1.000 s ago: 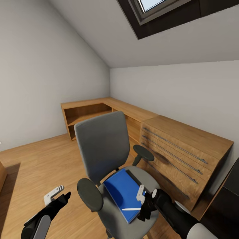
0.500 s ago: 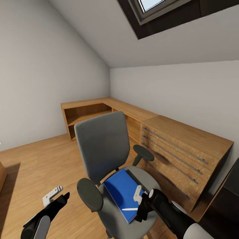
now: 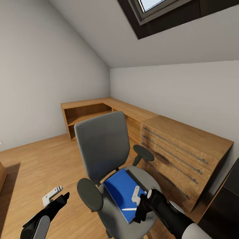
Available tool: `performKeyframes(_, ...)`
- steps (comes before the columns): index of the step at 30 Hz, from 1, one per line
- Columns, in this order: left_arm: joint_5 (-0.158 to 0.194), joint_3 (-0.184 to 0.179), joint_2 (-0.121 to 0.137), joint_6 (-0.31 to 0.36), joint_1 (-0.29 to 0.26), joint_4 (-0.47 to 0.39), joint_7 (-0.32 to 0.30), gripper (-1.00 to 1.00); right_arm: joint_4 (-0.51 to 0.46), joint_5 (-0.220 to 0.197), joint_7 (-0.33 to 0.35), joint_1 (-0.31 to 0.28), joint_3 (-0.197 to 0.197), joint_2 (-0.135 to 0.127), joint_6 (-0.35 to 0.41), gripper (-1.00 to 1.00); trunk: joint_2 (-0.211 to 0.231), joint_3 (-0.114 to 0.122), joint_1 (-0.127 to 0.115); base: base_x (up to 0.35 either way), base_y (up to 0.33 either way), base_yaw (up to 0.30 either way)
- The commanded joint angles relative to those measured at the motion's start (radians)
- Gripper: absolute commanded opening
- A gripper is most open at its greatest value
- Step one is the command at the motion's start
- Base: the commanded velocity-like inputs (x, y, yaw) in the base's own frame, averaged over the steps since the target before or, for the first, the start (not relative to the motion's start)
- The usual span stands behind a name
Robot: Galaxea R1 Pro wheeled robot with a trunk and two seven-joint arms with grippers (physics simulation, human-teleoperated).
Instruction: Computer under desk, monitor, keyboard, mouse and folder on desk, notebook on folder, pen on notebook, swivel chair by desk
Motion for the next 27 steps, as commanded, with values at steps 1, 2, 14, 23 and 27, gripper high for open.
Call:
performKeyframes(1, 0.011, 0.001, -0.001, 0.004, -0.001, -0.002, 0.007, 1.00, -0.002, 0.009, 0.007, -0.001, 0.002, -0.001, 0.002, 1.00, -0.008, -0.004, 0.004, 0.000, 0.000, 0.000)
performKeyframes(2, 0.011, 0.001, -0.001, 0.003, -0.001, -0.002, 0.007, 1.00, -0.002, 0.010, 0.007, -0.001, 0.002, -0.001, 0.002, 1.00, -0.015, -0.007, 0.008, 0.000, 0.000, 0.000)
performKeyframes(14, 0.011, 0.001, -0.002, 0.004, -0.001, -0.002, 0.008, 1.00, -0.008, 0.011, -0.001, -0.001, -0.003, -0.001, 0.014, 1.00, -0.022, -0.010, 0.011, 0.000, 0.000, 0.000)
performKeyframes(23, 0.011, 0.001, -0.002, 0.005, -0.001, -0.001, 0.008, 1.00, -0.008, 0.011, -0.027, -0.001, -0.003, -0.001, 0.025, 1.00, -0.022, -0.010, 0.011, 0.000, 0.000, 0.000)
performKeyframes(27, 0.011, 0.001, -0.002, 0.005, -0.001, -0.001, 0.008, 1.00, -0.008, 0.011, -0.028, -0.001, -0.005, -0.001, 0.026, 1.00, -0.022, -0.010, 0.011, 0.000, 0.000, 0.000)
